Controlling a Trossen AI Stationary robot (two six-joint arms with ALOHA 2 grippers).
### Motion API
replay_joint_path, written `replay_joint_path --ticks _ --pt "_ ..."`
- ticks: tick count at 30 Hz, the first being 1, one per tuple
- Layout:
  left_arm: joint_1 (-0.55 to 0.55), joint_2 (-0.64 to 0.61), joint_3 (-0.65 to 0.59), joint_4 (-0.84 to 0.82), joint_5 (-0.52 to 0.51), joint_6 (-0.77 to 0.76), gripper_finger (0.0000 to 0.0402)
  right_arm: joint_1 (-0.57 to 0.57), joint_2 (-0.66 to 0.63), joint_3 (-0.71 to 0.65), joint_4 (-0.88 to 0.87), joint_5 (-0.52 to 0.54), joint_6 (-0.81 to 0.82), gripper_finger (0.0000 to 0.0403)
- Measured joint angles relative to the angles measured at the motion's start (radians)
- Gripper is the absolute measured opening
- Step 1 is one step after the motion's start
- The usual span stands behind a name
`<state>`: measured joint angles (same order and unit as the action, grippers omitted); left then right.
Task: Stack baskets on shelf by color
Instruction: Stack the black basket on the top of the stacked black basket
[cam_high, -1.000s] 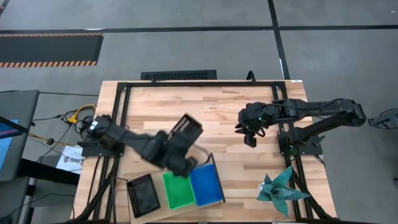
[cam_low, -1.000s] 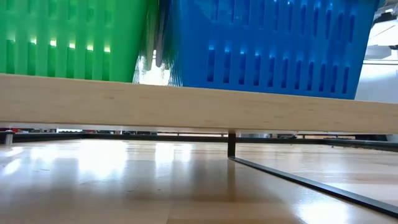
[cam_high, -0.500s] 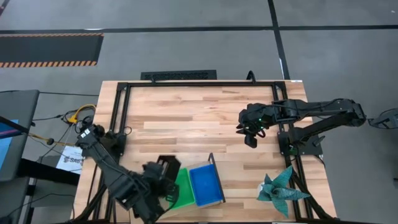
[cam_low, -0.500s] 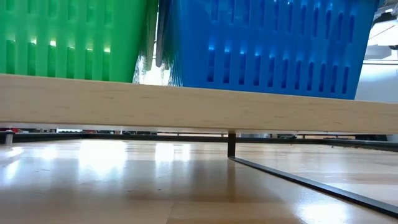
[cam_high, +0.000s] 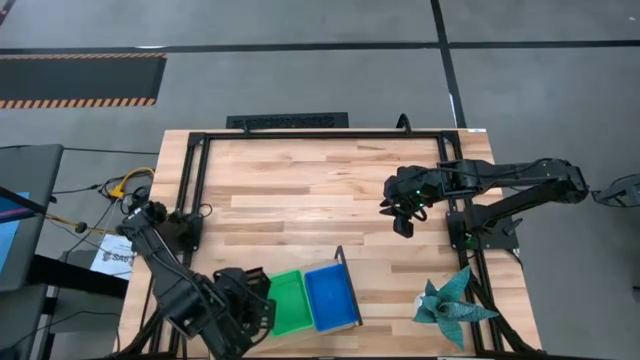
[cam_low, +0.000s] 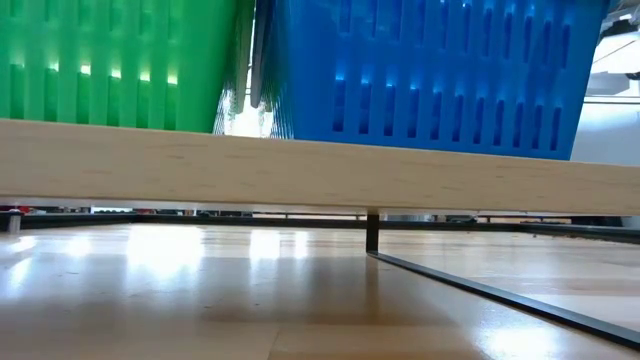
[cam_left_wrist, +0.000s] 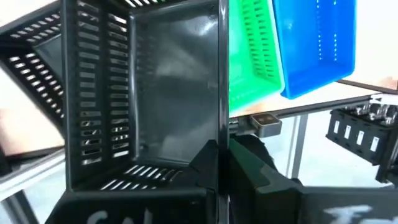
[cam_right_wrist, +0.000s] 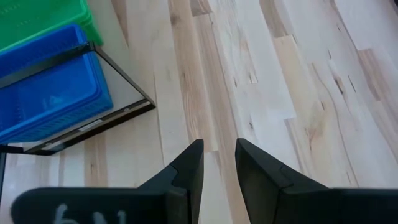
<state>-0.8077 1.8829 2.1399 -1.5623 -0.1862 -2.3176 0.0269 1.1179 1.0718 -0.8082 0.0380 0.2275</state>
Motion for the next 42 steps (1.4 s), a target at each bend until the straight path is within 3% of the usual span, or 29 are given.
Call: replay_joint_path --ticks 10,14,21,27,33,42 --pt "-0.038 0.000 0.009 -0.009 0.152 -0.062 0.0000 0.000 0.000 0.000 0.001 0.000 -0.022 0.0118" --pt "-0.045 0.000 -0.027 -0.008 0.163 -0.078 0.0000 0.000 0.000 -0.009 0.032 0.001 -0.027 0.0118" --pt "-0.038 0.001 -0.118 -0.010 0.292 -0.089 0.0000 0.000 0.000 -0.038 0.053 0.002 -0.034 0.0118" --pt "-0.032 0.001 -0.129 -0.009 0.266 -0.090 0.0000 0.000 0.000 -0.070 0.060 0.002 -0.034 0.0118" --pt "-0.021 0.001 -0.129 -0.008 0.147 -0.031 0.0000 0.000 0.000 -0.087 0.080 0.002 -0.034 0.0118" --pt "-0.022 0.001 -0.198 -0.004 0.166 -0.010 0.0000 0.000 0.000 -0.087 0.082 0.002 -0.034 0.0118"
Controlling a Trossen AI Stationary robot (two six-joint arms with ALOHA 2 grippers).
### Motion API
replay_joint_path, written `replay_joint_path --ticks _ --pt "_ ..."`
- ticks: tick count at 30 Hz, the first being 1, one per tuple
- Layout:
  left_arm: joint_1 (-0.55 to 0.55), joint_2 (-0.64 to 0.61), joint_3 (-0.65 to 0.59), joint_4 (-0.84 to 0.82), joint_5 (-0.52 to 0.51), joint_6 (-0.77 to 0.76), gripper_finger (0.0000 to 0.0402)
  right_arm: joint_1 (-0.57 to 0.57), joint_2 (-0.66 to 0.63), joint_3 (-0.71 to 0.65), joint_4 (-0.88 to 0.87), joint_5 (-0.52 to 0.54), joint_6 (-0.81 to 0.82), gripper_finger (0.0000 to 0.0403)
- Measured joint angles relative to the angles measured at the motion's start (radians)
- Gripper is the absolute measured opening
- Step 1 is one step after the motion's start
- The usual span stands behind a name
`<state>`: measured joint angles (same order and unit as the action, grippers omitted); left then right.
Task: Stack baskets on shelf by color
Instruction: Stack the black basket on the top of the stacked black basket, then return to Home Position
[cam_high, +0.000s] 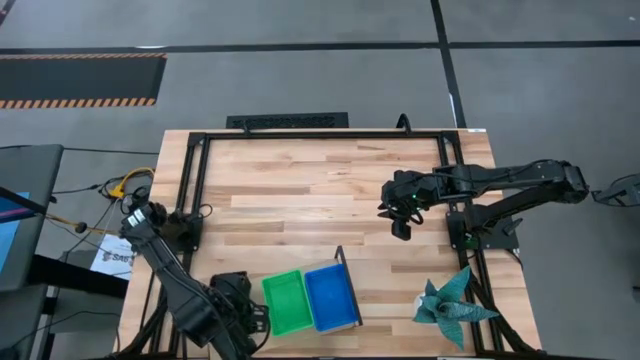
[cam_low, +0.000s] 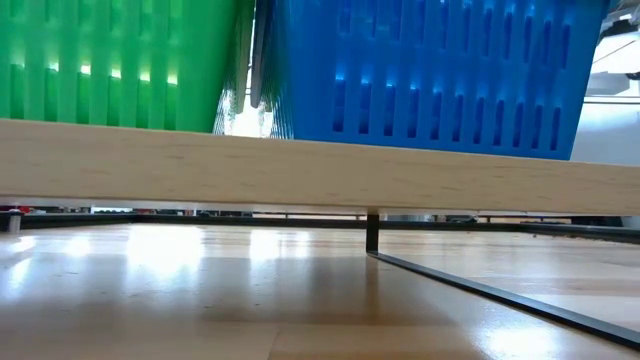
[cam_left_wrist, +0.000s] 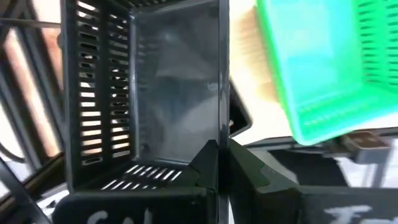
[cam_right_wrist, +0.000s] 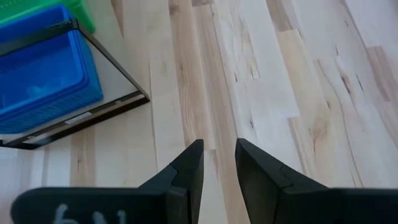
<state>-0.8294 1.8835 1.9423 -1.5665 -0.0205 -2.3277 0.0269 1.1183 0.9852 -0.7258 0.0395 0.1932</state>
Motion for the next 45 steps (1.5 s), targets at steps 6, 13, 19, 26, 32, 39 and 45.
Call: replay_joint_path --ticks 6,13,19,26,32,39,45 --pt "-0.001 0.000 -0.015 0.006 0.041 0.046 0.0001 0.000 0.000 0.000 0.000 0.000 0.000 0.0118" --pt "0.000 0.000 -0.015 0.011 0.041 0.039 0.0007 0.000 0.000 0.000 0.000 -0.001 0.006 0.0118" --pt "-0.001 0.000 -0.015 -0.004 0.017 0.032 0.0006 0.000 0.000 0.000 -0.001 -0.001 0.008 0.0118" --pt "0.000 0.000 -0.015 -0.005 -0.018 0.035 0.0049 0.000 0.000 0.000 0.000 -0.001 0.008 0.0118" --pt "0.000 0.000 -0.015 -0.004 -0.020 0.036 0.0102 0.000 0.000 0.000 0.000 -0.002 0.009 0.0118" --pt "0.000 0.000 0.014 -0.003 0.015 0.041 0.0147 0.055 0.015 0.001 0.077 -0.010 0.045 0.0118" --pt "-0.005 -0.001 0.074 -0.002 -0.049 0.032 0.0158 0.146 0.035 0.000 0.098 -0.015 0.045 0.0118"
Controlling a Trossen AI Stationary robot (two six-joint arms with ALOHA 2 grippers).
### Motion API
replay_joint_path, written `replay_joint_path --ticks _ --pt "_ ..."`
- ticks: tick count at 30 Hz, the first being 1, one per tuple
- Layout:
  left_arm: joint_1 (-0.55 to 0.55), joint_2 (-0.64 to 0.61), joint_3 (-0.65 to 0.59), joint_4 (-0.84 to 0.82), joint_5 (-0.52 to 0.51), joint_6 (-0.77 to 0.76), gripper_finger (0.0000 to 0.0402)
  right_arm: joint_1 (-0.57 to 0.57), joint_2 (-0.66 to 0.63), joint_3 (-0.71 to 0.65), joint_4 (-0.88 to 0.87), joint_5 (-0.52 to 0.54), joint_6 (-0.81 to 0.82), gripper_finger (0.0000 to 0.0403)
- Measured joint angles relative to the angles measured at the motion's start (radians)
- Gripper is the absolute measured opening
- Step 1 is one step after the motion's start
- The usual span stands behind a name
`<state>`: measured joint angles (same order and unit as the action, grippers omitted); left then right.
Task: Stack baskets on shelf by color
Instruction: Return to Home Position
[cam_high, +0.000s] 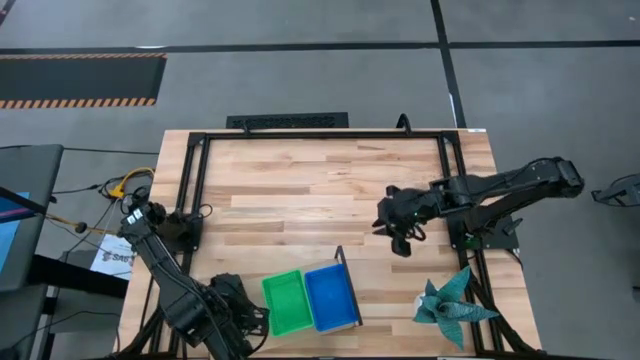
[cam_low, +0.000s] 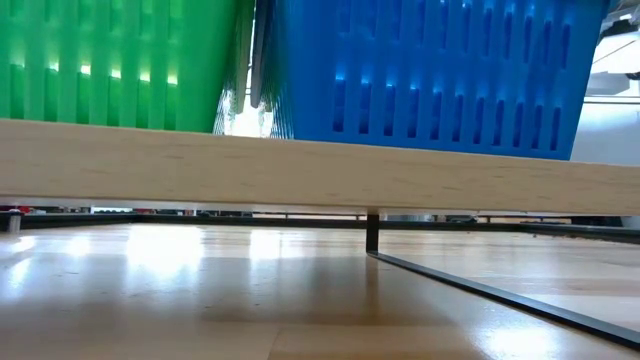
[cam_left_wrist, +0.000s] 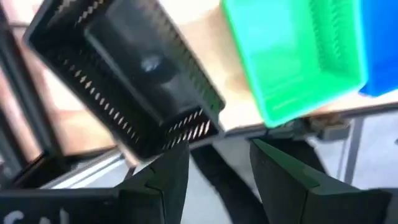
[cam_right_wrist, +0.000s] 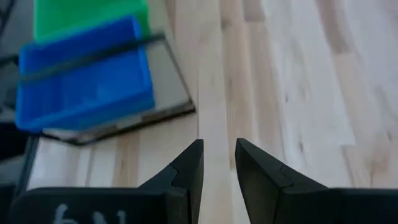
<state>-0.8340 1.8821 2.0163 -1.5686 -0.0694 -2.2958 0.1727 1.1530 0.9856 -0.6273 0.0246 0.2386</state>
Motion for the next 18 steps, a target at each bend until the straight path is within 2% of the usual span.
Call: replay_joint_path --ticks 6,10,18 --pt "0.000 0.000 -0.076 -0.001 -0.108 -0.028 0.0147 0.063 0.014 -0.001 -0.010 0.000 0.016 0.0118" --pt "0.000 0.000 -0.174 0.032 -0.111 -0.040 0.0134 0.088 0.022 0.001 -0.007 0.001 0.017 0.0118" --pt "0.004 0.001 -0.331 0.198 -0.109 -0.006 0.0120 0.095 0.031 0.000 -0.008 0.001 0.018 0.0118"
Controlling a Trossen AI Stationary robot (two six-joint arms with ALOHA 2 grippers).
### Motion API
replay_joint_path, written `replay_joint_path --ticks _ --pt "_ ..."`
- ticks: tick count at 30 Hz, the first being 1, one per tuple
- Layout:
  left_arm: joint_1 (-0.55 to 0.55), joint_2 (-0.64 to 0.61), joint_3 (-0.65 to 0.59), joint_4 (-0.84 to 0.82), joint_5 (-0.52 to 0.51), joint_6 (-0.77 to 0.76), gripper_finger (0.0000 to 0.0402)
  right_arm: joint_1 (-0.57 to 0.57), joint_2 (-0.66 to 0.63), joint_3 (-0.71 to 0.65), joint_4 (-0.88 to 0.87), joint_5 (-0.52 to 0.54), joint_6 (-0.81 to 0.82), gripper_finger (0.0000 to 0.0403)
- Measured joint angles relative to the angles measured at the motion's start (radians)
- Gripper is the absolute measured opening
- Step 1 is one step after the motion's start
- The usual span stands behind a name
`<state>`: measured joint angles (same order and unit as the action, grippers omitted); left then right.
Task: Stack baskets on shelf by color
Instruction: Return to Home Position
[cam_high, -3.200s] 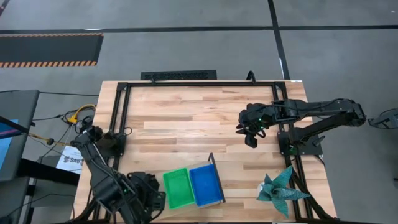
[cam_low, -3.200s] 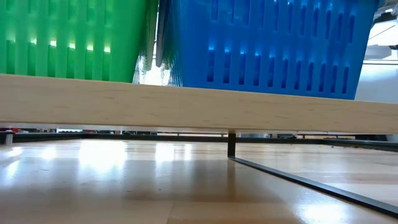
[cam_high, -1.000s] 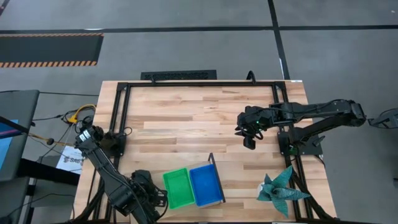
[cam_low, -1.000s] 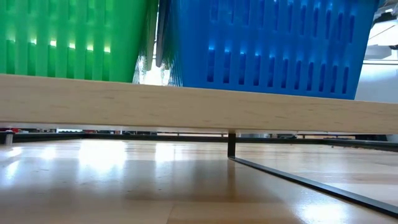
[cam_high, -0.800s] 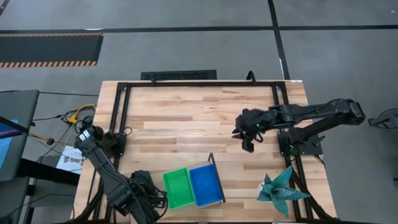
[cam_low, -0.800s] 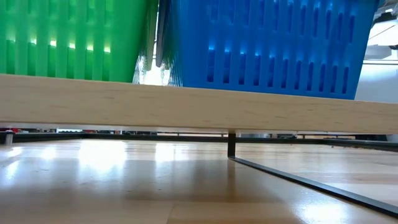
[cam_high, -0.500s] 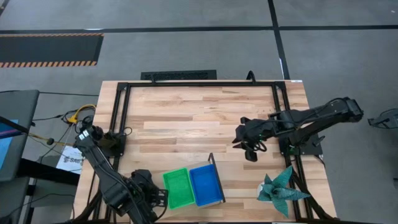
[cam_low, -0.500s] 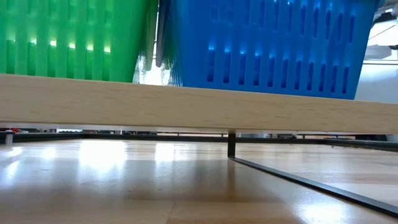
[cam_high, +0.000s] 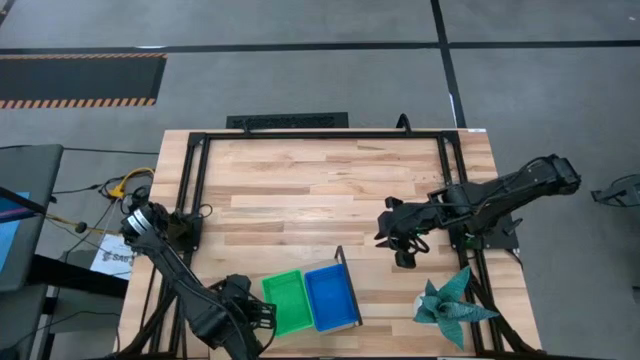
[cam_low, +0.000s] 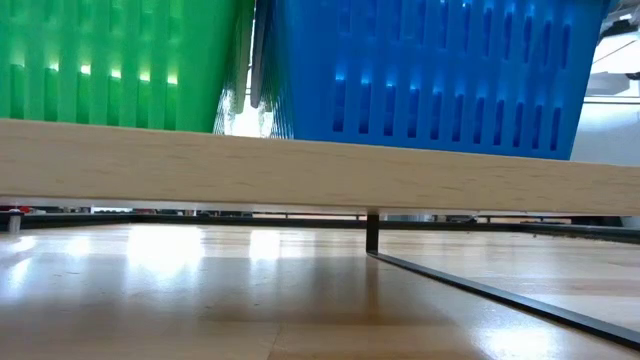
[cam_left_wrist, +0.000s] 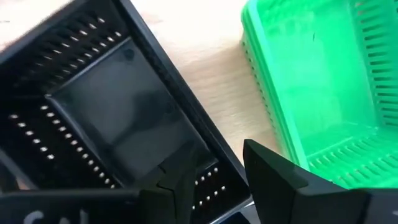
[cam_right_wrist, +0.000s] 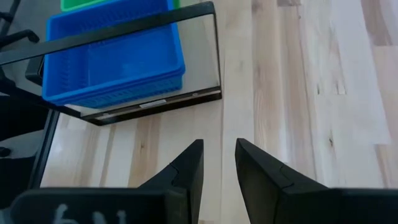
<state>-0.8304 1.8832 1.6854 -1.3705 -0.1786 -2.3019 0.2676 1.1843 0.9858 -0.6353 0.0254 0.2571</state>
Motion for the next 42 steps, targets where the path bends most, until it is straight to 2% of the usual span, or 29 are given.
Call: replay_joint_path --ticks 4,9,12,15,20,23,28,31,34,35,37,39,42 --pt "0.001 0.000 -0.006 0.017 0.019 0.008 0.0118 -0.001 0.000 0.000 0.000 0.000 0.006 0.0118" --pt "0.000 0.000 0.075 -0.028 0.004 0.053 0.0118 -0.001 0.000 0.000 0.008 0.000 0.008 0.0118" --pt "0.000 0.000 0.134 -0.082 -0.077 0.066 0.0118 0.001 0.000 0.000 0.018 0.000 0.008 0.0118" --pt "-0.001 0.000 0.189 -0.139 -0.221 0.115 0.0118 0.001 0.000 0.000 0.040 0.001 0.005 0.0118" --pt "0.009 0.001 0.261 -0.123 -0.541 0.362 0.0118 0.006 -0.027 0.009 0.061 0.001 -0.051 0.0118" --pt "0.032 0.001 0.335 -0.143 -0.662 0.555 0.0118 0.013 -0.087 0.037 0.066 0.001 -0.118 0.0118" --pt "0.066 0.000 0.501 -0.158 -0.694 0.956 0.0118 0.017 -0.228 0.090 0.023 0.001 -0.185 0.0118" --pt "0.078 0.000 0.570 -0.155 -0.641 1.217 0.0118 -0.005 -0.325 0.124 -0.071 0.002 -0.212 0.0118" --pt "0.080 -0.001 0.589 -0.129 -0.617 1.309 0.0118 -0.035 -0.410 0.123 -0.143 0.014 -0.206 0.0118" --pt "0.080 -0.001 0.587 -0.135 -0.620 1.385 0.0118 -0.045 -0.434 0.123 -0.161 0.014 -0.209 0.0118" --pt "0.083 -0.001 0.572 -0.182 -0.678 1.522 0.0118 -0.057 -0.469 0.107 -0.193 0.009 -0.309 0.0118" --pt "0.088 -0.022 0.553 -0.197 -0.767 1.537 0.0118 -0.059 -0.514 0.068 -0.129 -0.002 -0.385 0.0118" --pt "0.097 -0.139 0.483 -0.200 -0.786 1.527 0.0118 -0.085 -0.622 0.007 -0.017 -0.006 -0.375 0.0118"
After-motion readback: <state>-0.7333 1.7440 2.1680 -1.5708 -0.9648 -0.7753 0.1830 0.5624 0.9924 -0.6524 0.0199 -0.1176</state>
